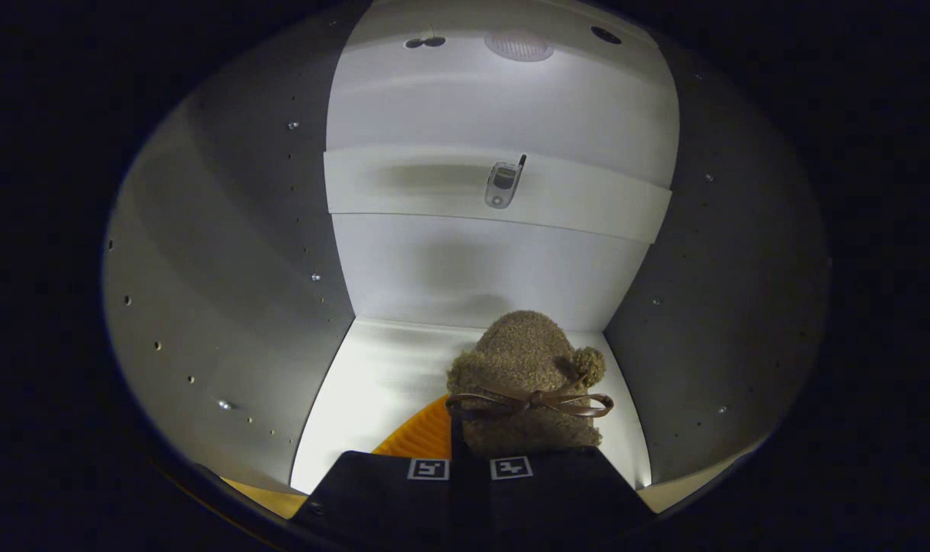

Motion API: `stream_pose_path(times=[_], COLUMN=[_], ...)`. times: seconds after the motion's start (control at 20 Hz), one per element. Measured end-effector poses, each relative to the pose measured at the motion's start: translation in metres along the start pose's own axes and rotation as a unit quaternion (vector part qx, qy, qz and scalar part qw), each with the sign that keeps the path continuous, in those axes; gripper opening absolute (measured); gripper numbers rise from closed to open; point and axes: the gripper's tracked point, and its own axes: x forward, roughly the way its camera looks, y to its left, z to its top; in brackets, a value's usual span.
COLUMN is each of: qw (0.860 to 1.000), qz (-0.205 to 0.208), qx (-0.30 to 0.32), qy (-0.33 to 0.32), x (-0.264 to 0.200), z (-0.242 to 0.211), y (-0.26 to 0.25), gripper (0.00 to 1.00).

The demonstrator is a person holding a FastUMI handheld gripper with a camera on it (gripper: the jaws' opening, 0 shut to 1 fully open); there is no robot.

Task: Open the shoe cabinet door, grab the shoes and put them into the shoe cabinet, then close the shoe cabinet door.

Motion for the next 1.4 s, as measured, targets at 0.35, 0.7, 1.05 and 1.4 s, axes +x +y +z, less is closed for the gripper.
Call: stream_pose_path(times=[0.35,0.7,1.05,1.4], qw=[0.999,0.998,0.998,1.000], qz=[0.003,-0.002,-0.002,-0.014], qx=[0.018,0.002,-0.019,-0.003], qy=[0.050,0.056,0.058,0.010], x=[0.049,0.057,0.028,-0.028], z=[-0.021,-0.029,-0.036,-0.016], y=[-0.003,-0.001,0.002,0.000], gripper=[0.05,0.18,0.49,0.76])
